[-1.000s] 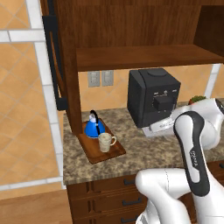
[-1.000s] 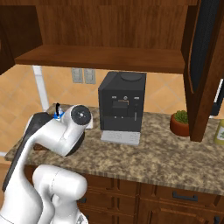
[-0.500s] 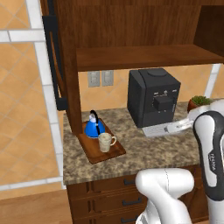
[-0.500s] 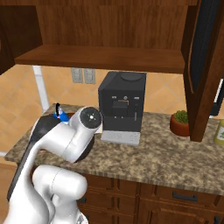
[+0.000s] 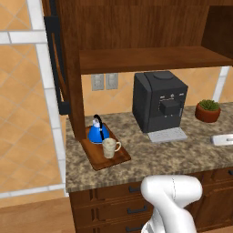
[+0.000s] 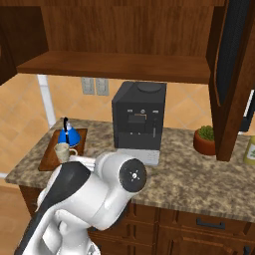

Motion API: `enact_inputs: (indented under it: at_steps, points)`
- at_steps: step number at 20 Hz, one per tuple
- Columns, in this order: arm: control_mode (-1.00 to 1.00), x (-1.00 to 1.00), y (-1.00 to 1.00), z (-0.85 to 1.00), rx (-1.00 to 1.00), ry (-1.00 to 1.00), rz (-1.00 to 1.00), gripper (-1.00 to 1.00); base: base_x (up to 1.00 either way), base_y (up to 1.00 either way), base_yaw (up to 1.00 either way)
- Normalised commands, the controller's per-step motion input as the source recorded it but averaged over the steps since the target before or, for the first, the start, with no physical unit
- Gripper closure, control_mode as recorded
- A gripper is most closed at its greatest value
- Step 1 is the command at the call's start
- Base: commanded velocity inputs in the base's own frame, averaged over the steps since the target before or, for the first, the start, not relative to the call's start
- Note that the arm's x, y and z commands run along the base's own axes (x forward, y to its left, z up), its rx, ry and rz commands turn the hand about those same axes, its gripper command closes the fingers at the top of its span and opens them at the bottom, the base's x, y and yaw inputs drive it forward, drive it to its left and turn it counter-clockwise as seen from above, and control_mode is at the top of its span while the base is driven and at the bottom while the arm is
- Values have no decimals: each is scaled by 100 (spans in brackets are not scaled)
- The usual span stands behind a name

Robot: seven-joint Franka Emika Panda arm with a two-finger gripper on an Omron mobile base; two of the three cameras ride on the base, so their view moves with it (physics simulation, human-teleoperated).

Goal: Pick the kettle from the counter and place it on the tray. Then pick the mug from the cabinet and place it on the tray. Then close the cabinet doors.

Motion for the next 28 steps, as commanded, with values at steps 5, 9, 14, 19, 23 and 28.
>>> enact_inputs:
  at_steps: [5,9,14,19,23,28]
  points:
    - [-100,-22,-45,-1,4,0,-2,-100,0,0,0]
    - [-100,-2,-52,0,15,0,-1,-100,0,0,0]
    - [-100,-5,-69,1,27,-7,0,-100,0,0,0]
    - [-100,-29,-76,21,28,-25,0,-100,0,0,0]
    - [-100,-34,-88,43,18,-18,0,-100,0,0,0]
    - [-100,-10,-86,25,25,2,1,-100,0,0,0]
